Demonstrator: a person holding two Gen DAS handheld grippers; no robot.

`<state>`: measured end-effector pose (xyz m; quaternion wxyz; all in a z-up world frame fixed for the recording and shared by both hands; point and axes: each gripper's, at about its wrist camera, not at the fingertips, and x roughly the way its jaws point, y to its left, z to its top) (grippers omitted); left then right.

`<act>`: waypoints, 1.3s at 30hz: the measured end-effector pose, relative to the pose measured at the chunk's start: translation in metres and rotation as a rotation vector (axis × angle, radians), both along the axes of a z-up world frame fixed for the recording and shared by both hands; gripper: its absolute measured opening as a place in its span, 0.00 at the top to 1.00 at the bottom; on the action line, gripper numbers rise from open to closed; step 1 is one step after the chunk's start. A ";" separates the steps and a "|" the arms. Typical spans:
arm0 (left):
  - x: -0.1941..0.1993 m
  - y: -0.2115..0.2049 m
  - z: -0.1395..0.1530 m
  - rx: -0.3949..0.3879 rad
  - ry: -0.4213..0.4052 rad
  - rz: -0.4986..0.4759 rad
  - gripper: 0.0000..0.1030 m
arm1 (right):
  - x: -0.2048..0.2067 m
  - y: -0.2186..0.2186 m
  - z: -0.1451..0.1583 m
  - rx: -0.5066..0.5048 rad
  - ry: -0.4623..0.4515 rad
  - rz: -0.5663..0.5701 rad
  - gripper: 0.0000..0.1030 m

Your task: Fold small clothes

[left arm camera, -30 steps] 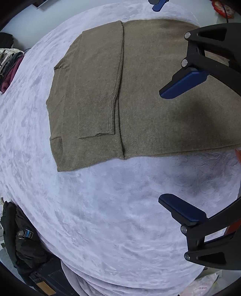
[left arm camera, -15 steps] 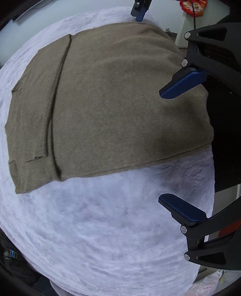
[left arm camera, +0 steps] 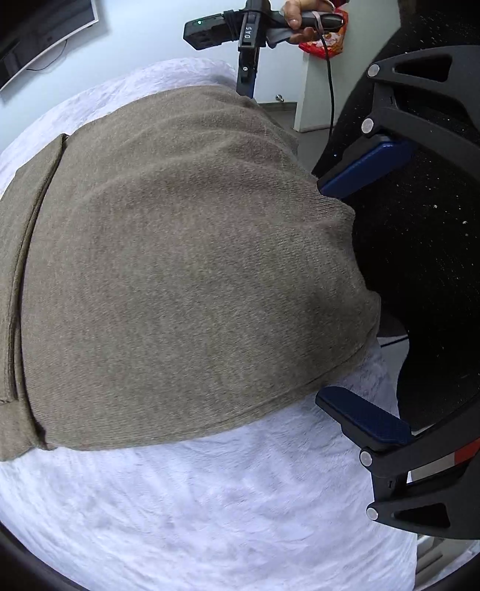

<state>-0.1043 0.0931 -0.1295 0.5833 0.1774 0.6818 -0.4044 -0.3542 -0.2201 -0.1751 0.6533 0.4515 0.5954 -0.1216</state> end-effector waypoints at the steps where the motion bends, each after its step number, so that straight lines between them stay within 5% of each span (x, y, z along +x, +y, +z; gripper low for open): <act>1: -0.003 0.003 -0.003 -0.006 0.008 0.001 0.00 | -0.001 0.002 0.000 0.001 -0.001 0.005 0.22; 11: -0.021 0.030 -0.016 -0.013 0.015 0.077 0.00 | -0.011 0.014 -0.008 0.007 -0.041 0.078 0.22; 18: -0.031 0.042 -0.037 -0.070 0.067 0.187 0.00 | 0.001 0.007 -0.014 0.062 -0.177 0.143 0.22; 28: -0.041 0.041 -0.049 -0.105 0.045 0.257 0.00 | -0.001 0.012 -0.034 0.253 -0.342 0.179 0.21; 31: -0.051 0.039 -0.042 -0.087 0.019 0.251 0.25 | 0.002 0.014 -0.038 0.291 -0.341 0.150 0.23; 33: -0.053 0.043 -0.041 -0.093 0.055 0.256 0.66 | -0.001 0.014 -0.039 0.327 -0.332 0.098 0.42; 34: -0.050 0.042 -0.042 -0.103 0.083 0.260 0.74 | -0.004 0.013 -0.039 0.350 -0.331 0.070 0.76; 35: -0.049 0.043 -0.041 -0.114 0.101 0.262 0.79 | -0.007 0.013 -0.040 0.358 -0.334 0.055 0.90; 39: -0.044 0.038 -0.022 -0.178 0.131 0.268 0.79 | -0.010 0.019 -0.029 0.421 -0.409 0.006 0.90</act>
